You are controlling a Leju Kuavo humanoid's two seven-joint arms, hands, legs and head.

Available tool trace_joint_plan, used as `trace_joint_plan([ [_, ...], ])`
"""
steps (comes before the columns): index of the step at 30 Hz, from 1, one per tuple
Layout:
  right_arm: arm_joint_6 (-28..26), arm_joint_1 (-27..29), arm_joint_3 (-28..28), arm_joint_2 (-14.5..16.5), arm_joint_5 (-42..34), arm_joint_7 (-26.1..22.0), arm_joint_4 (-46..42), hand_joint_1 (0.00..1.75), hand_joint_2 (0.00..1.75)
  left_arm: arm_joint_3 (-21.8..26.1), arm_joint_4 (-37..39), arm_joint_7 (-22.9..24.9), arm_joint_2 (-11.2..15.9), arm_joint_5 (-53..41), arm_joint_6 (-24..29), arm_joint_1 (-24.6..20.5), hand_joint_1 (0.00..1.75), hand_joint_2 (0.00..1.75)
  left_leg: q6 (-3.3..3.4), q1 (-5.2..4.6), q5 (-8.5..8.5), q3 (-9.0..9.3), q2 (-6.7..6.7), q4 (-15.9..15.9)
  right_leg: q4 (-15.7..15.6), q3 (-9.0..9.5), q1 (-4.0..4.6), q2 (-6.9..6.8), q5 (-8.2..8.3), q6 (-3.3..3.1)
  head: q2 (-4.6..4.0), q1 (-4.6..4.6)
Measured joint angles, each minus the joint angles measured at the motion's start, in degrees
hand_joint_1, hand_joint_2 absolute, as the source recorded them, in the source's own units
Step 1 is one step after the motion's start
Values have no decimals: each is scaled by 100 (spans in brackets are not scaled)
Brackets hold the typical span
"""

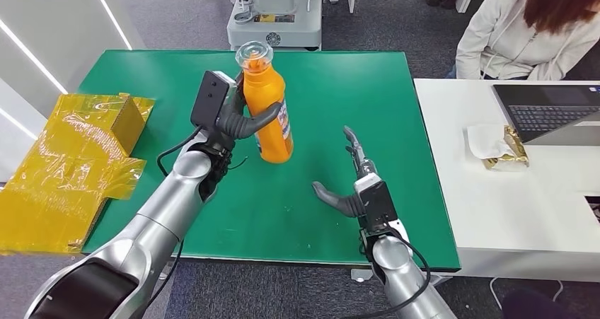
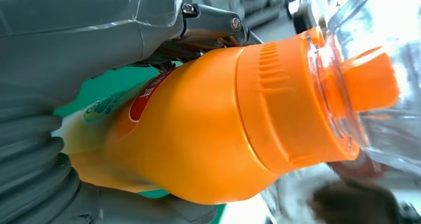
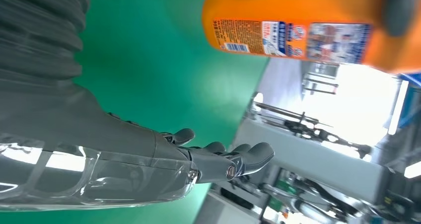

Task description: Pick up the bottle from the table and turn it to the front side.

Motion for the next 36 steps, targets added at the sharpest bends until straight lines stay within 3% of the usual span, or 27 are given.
trace_joint_plan([
  [5,7,415,40,-142,73,-10,-774,0,175,9,0,-251,158,-814,753,8,175,175,0,0,0,-1,0,0,0,0,0,0,0,0,0,1],
  [9,-27,646,106,-242,103,-55,-1186,0,175,-8,0,-333,329,-1946,1899,30,175,175,0,0,0,0,2,0,0,0,0,2,0,0,0,0],
  [18,-148,1033,157,-367,176,-90,-1799,0,175,-21,-14,55,891,-4017,3559,46,175,175,-1,2,0,1,3,-1,1,-1,1,4,0,-1,0,1],
  [27,-269,1244,161,-419,191,-78,-2116,0,175,793,-524,1190,1460,-8386,3728,88,175,175,-1,1,0,1,5,-1,1,-1,1,7,0,0,0,0],
  [36,-387,1474,162,-507,165,-133,-2324,0,175,1190,-890,1923,1711,-9481,3729,476,175,175,-1,0,-1,0,11,-3,1,-1,0,13,-2,0,0,0],
])
